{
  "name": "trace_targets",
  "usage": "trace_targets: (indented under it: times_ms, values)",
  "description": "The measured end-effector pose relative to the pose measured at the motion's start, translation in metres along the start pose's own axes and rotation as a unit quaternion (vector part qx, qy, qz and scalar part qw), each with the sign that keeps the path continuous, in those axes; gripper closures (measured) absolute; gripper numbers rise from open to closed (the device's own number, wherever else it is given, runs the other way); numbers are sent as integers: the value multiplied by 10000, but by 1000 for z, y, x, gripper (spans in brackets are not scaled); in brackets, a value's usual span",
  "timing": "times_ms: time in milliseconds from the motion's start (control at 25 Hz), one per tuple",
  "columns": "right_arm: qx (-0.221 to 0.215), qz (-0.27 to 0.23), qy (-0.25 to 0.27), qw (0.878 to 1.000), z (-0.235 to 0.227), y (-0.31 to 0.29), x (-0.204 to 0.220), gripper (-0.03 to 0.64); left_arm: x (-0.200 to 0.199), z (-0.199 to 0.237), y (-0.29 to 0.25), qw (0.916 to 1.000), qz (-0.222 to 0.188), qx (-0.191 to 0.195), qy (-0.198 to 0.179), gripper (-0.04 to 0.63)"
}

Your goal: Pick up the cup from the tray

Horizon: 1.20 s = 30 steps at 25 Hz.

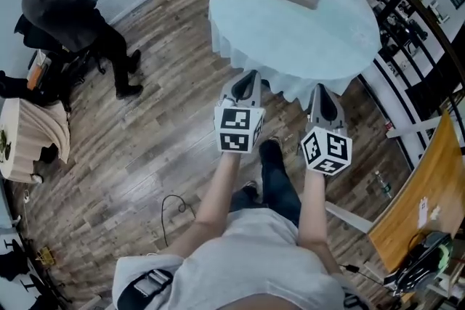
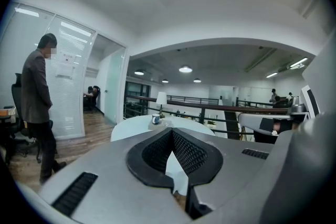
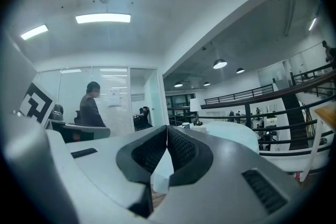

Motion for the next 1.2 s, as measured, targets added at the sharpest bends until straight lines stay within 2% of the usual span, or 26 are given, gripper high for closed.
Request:
trace_targets:
  times_ms: [280, 720, 1200]
  values:
    - [-170, 4, -138, 9998, -43, -85, 2, 609, -10, 13, -85, 9998, 84, -182, -28, 591]
    - [-390, -38, -126, 9992, -123, -203, -26, 609, -45, 9, -220, 9994, 199, -256, -145, 591]
    - [-379, 413, -229, 9982, -160, -266, 5, 609, -32, 13, -294, 9984, 509, -230, -69, 591]
Point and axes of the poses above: the fingertips, and each gripper's own axes: y backward along the fingers, z to its left, x out of its underside, the point moved 1 cm from there along y, backward along the fingers
